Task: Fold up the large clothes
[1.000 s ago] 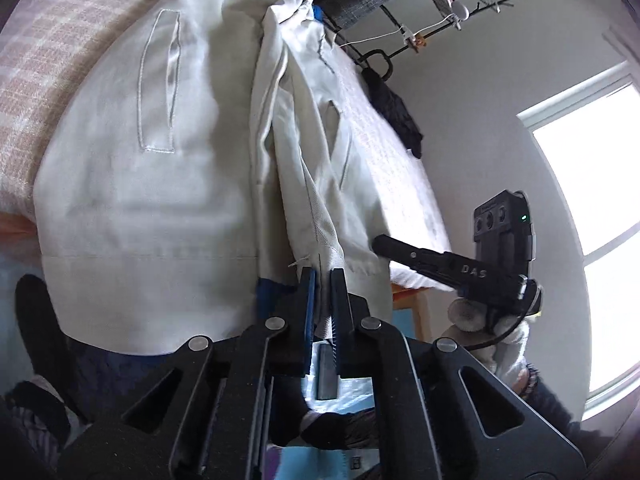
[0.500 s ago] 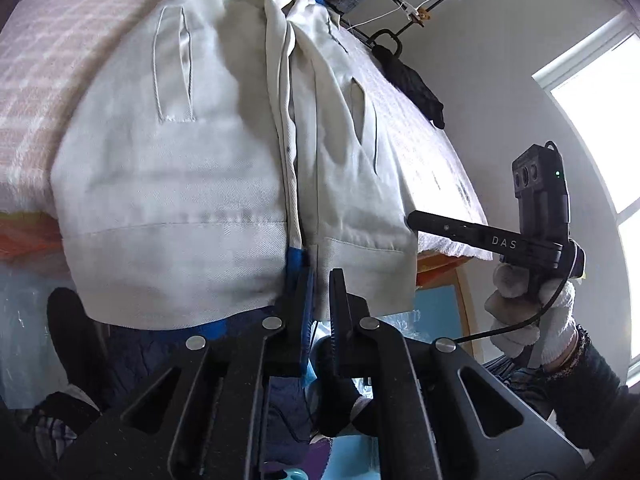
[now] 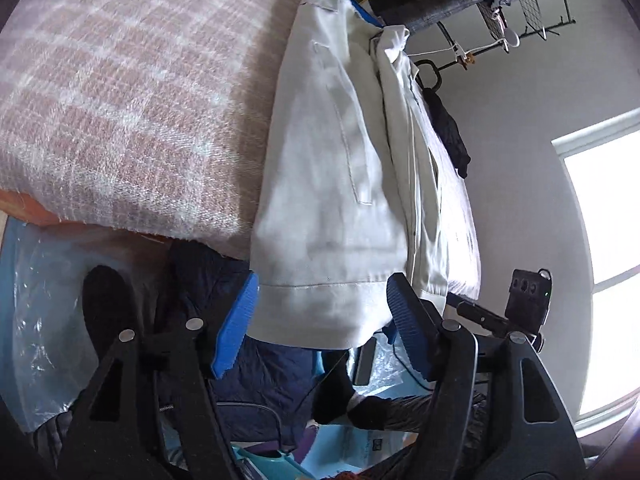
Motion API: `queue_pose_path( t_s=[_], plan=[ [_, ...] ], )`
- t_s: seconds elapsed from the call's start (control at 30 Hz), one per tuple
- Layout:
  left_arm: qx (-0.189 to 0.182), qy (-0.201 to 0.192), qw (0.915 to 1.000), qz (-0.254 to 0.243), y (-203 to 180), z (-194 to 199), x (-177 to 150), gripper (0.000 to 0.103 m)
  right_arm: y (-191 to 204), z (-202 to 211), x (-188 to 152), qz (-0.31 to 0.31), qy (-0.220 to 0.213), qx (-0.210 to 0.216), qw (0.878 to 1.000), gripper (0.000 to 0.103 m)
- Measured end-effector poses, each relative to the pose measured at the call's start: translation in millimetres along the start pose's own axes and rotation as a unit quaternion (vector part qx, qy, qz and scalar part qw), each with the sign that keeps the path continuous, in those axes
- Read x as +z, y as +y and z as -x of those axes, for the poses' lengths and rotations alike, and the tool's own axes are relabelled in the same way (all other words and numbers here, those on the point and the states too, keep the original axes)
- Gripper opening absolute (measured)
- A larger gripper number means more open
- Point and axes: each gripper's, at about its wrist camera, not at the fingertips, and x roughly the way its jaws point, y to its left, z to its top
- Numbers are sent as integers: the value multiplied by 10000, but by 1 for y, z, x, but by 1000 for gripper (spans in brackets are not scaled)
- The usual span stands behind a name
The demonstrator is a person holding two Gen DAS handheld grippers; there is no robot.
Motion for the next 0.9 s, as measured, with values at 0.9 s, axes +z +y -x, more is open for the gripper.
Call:
queue_pose_path(
  t_s=[0.9],
  plan=[
    [-519,517,9971,-190,1,-50,-12,63,18,-70,19,-322,319,1177,9920,60]
  ],
)
